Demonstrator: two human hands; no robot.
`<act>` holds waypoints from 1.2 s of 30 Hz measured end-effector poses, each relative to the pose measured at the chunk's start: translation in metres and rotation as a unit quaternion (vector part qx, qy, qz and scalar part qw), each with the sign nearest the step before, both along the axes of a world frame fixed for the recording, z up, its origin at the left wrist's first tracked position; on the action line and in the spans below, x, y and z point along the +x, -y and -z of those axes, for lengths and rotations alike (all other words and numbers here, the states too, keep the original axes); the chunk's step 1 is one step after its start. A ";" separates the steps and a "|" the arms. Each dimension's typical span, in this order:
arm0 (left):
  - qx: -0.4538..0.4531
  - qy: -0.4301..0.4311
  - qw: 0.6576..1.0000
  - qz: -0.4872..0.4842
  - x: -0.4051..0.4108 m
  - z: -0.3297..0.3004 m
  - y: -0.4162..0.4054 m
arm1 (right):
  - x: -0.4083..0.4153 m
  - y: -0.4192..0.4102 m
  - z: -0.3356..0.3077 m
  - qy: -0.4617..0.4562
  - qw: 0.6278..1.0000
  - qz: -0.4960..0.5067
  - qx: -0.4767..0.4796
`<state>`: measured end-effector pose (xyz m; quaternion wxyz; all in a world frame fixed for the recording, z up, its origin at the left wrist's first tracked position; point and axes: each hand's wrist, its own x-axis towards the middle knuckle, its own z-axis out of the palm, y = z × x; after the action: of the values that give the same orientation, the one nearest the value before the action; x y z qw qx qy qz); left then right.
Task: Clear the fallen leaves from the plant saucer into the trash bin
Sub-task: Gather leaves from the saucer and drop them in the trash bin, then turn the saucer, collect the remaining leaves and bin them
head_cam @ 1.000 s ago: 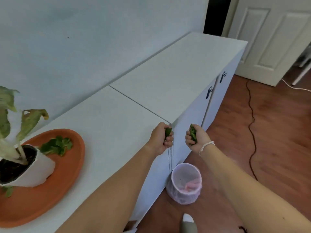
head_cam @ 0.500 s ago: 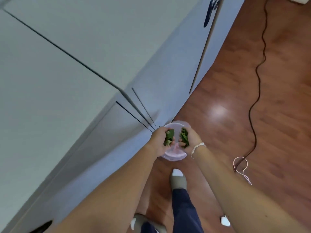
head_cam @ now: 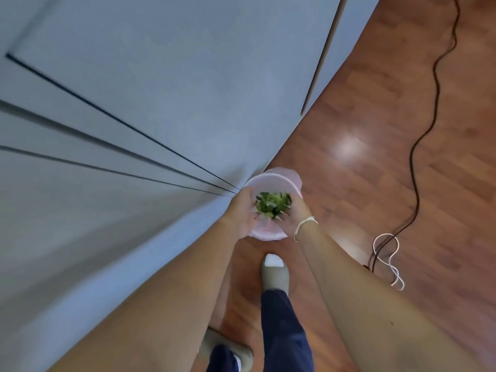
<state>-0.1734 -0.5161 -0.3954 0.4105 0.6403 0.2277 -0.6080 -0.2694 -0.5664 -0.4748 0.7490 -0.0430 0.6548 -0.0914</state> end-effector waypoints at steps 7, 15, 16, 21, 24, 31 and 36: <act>-0.012 0.006 1.000 -0.003 0.006 -0.004 0.004 | 0.004 0.003 0.001 -0.061 0.997 -0.057 -0.004; -0.027 0.036 0.998 0.050 0.011 -0.031 -0.006 | 0.001 -0.002 -0.028 -0.086 0.993 -0.070 -0.039; -0.034 0.046 0.997 0.061 0.010 -0.042 -0.007 | -0.002 -0.001 -0.039 -0.086 0.992 -0.082 -0.049; -0.044 0.080 0.990 0.108 0.010 -0.084 -0.012 | -0.006 0.001 -0.089 -0.078 0.988 -0.102 -0.091; -0.076 0.100 0.981 0.145 0.006 -0.129 -0.014 | -0.009 0.006 -0.142 -0.066 0.977 -0.138 -0.149; -0.178 0.190 0.928 0.266 0.001 -0.261 -0.037 | -0.015 0.007 -0.311 -0.068 0.920 -0.183 -0.339; -0.238 0.304 0.873 0.297 0.026 -0.369 -0.068 | 0.008 -0.014 -0.424 -0.086 0.848 -0.249 -0.460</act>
<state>-0.1474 -0.4477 -0.0261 0.3994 0.7139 -0.2614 -0.5123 -0.2609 -0.5523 -0.0513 0.5816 -0.5522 0.5668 -0.1886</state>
